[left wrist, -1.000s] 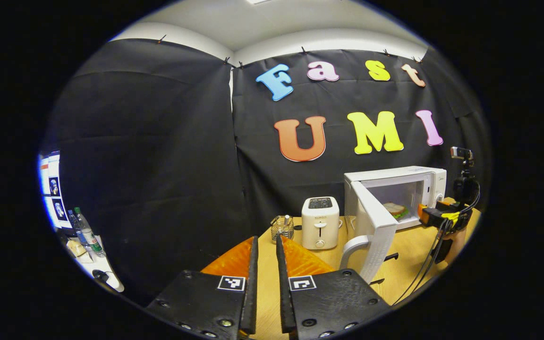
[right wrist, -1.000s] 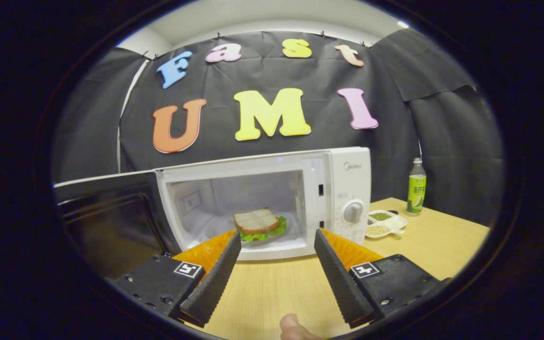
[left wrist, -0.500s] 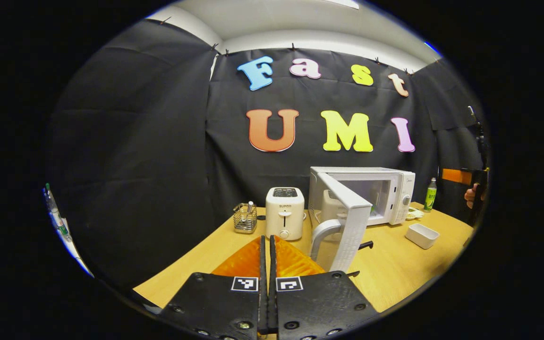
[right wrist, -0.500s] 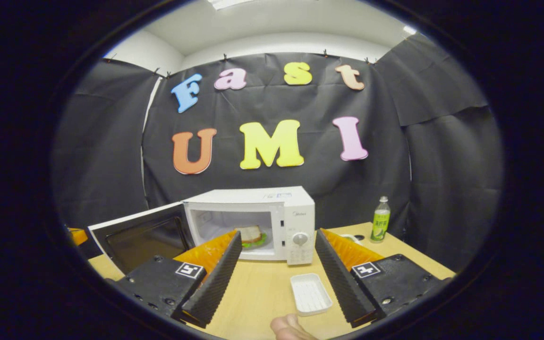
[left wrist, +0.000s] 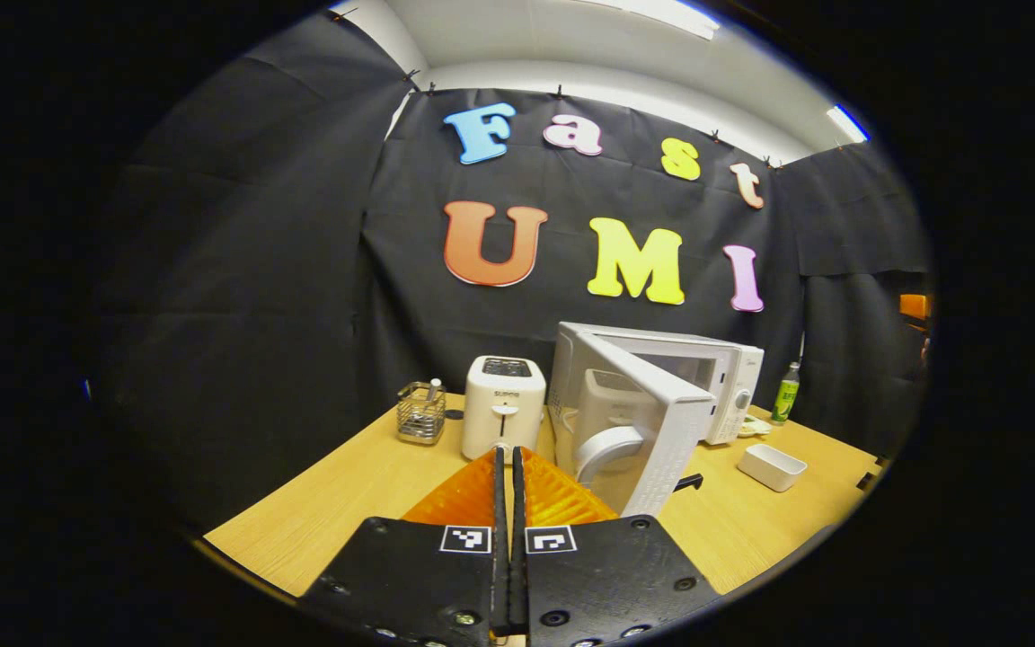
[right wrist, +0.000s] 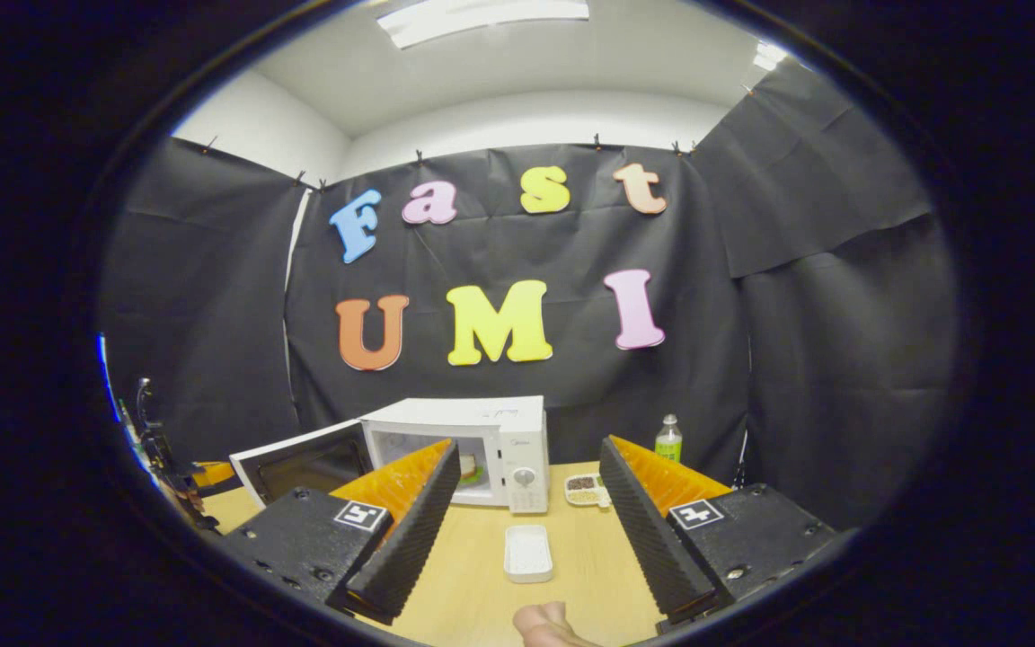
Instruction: Open the microwave oven with the left hand, put the food in, and close the microwave oven.
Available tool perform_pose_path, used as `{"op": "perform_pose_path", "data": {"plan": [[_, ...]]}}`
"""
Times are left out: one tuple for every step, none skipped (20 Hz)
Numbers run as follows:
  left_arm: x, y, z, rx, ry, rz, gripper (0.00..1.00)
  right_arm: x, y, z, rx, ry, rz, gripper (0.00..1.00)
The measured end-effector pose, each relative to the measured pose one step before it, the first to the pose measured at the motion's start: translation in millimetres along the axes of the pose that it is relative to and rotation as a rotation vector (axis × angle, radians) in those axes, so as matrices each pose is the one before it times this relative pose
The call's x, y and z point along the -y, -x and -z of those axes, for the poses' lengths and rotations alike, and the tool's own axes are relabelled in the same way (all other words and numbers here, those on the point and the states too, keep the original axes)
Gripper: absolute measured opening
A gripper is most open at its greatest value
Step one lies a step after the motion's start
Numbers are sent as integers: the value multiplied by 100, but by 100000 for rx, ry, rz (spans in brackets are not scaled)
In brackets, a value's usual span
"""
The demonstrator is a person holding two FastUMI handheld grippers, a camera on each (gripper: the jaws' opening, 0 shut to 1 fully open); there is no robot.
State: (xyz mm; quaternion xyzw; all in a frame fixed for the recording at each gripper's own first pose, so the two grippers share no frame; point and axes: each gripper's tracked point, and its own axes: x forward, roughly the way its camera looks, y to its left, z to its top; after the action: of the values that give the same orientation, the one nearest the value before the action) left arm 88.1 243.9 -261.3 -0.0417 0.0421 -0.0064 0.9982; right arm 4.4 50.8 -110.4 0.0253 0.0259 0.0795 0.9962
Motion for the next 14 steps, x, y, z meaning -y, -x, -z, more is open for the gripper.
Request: {"op": "perform_pose_path", "data": {"plan": [[102,-600,836,-1031,-1897,666,0,238,807,-285,886,1212,-381,99],[453,-610,748,-1111,-759,1322,0,114,627,-177,1068,1003,-469,99],[446,-67,758,-1953,-356,-584,0,74,567,-225,708,765,-480,99],[318,-608,636,-676,-374,423,0,0,527,-180,819,500,-891,99],[935,36,146,-511,434,2100,0,-41,355,-171,554,-8,-897,92],[1205,-123,24,59,955,2750,0,199,362,-217,603,-304,-568,92],[1183,-168,-71,659,1266,2707,0,179,229,-308,772,-78,-164,99],[1153,-261,-243,1238,499,2694,0,294,196,-50,428,24,391,99],[1158,-399,-168,384,-519,2456,0,211,348,-169,589,-538,-8,99],[1033,-485,59,-180,-863,2221,0,-62,340,-460,1424,-991,-576,92],[1111,-563,-4,-579,-1015,2170,0,8,307,-343,997,-914,-778,92],[926,-613,-166,201,-1352,1324,0,22,330,-163,747,-599,-727,99],[914,-784,-209,-68,-1138,1581,0,145,223,-291,780,-410,-173,99],[1169,-590,-42,-284,-584,2017,0,220,157,-167,564,4,200,99]]}}
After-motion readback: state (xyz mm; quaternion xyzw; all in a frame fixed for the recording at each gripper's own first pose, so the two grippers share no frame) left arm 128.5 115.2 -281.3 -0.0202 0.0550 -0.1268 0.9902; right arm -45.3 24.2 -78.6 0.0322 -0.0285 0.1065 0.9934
